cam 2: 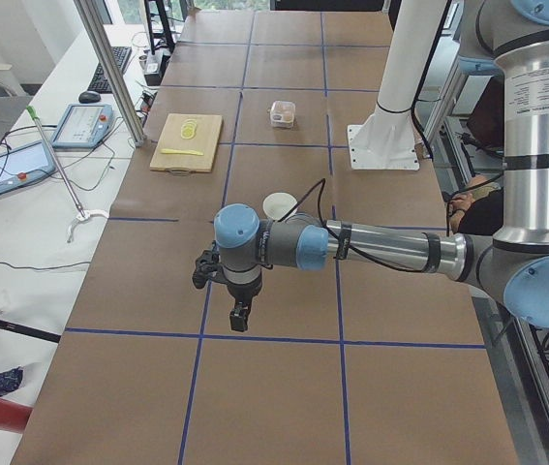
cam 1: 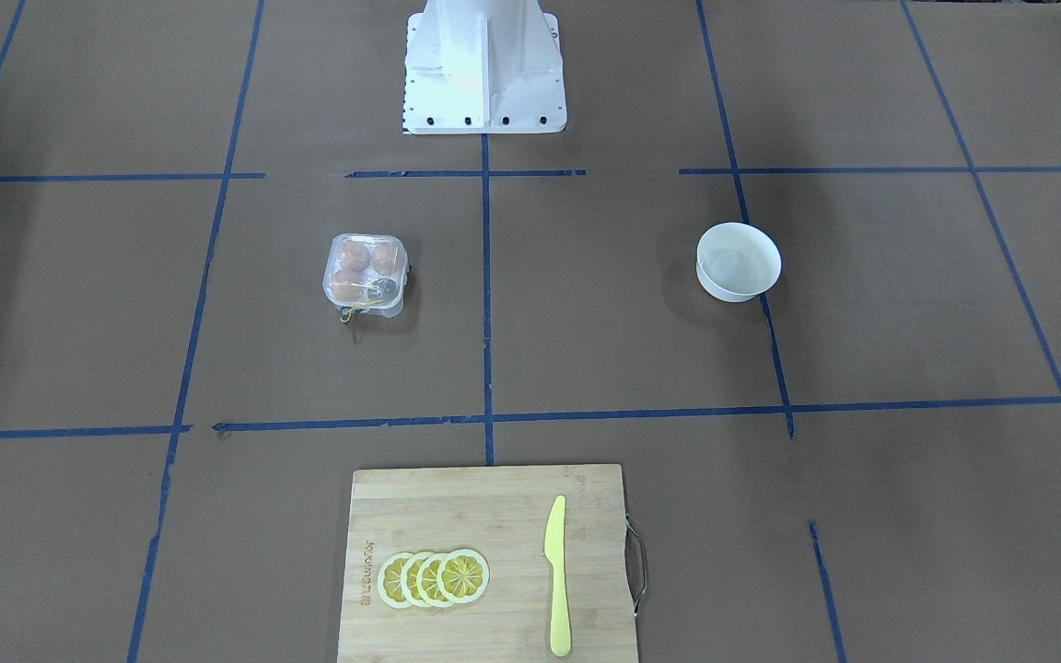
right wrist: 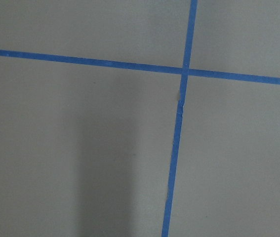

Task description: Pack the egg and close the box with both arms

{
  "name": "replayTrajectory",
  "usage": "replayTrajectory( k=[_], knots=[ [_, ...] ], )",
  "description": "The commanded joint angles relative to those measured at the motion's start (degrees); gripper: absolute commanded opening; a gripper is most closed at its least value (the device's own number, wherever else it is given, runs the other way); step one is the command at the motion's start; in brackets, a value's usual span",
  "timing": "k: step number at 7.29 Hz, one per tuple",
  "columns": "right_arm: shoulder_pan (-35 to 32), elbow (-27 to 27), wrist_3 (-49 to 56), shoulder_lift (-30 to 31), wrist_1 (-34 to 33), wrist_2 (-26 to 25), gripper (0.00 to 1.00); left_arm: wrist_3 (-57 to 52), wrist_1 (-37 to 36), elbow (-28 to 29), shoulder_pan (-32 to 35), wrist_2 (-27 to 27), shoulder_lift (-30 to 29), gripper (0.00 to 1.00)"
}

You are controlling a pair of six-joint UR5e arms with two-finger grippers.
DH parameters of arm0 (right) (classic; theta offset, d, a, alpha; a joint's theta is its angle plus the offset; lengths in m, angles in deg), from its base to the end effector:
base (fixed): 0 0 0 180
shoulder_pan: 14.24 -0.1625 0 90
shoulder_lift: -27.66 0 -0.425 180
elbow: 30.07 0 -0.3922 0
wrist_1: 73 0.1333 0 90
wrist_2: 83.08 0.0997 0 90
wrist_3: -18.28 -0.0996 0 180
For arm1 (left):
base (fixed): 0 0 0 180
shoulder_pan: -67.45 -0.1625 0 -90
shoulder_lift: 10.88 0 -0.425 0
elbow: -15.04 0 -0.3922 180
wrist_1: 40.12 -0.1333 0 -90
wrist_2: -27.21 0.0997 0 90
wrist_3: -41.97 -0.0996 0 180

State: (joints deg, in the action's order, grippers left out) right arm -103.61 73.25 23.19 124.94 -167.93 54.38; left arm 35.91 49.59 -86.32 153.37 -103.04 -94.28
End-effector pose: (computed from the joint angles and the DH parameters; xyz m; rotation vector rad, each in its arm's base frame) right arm 0.0551 -0.4378 0.6082 0.0492 -0.8274 -0.0991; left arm -0.0369 -0.4511 0.6202 0.0870 0.7019 0.1970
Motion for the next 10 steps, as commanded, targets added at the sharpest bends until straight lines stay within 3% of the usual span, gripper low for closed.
replayTrajectory(
  k=[1,10],
  knots=[
    [-0.1,0.0,0.5,0.4,0.0,-0.1,1.00,-2.1,1.0,1.1,4.3,-0.4,-0.3,1.00],
    [-0.1,1.3,-0.2,2.5,0.4,-0.4,1.00,-1.9,1.4,2.1,5.3,-0.4,-0.1,1.00]
  ],
)
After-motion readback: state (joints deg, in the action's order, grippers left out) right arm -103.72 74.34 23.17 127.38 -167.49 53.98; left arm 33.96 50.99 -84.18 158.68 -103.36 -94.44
